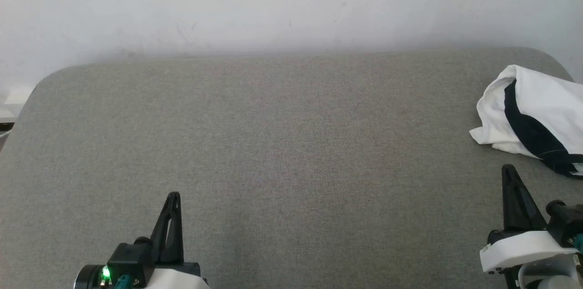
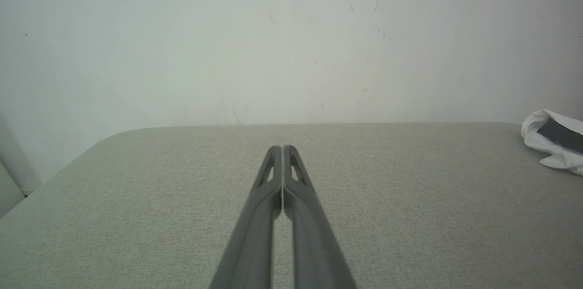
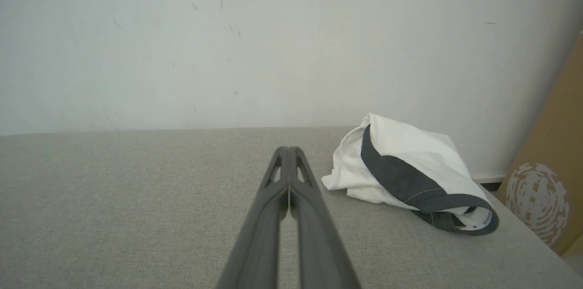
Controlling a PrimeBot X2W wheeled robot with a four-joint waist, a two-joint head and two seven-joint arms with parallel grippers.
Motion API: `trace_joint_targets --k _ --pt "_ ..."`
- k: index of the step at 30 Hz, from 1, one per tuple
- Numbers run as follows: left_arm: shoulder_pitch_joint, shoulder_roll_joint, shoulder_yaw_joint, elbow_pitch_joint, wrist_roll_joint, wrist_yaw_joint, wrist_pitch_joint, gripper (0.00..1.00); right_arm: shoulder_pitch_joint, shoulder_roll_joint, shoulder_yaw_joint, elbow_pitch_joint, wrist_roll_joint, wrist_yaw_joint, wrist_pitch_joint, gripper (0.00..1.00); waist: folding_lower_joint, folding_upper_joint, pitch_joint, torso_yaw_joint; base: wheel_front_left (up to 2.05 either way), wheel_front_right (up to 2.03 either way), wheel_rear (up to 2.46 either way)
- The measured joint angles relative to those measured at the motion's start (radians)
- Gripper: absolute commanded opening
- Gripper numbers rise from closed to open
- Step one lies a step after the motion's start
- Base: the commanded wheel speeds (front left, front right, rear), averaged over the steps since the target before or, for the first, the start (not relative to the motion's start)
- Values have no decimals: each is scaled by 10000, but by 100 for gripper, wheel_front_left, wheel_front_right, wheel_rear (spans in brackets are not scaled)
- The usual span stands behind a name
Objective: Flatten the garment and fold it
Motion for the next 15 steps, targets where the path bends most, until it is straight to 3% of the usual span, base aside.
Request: trace_joint_targets --k 15 --pt "-22 -2 8 -2 31 0 297 0 0 0 198 -165 -2 0 278 0 -1 0 18 -1 0 0 0"
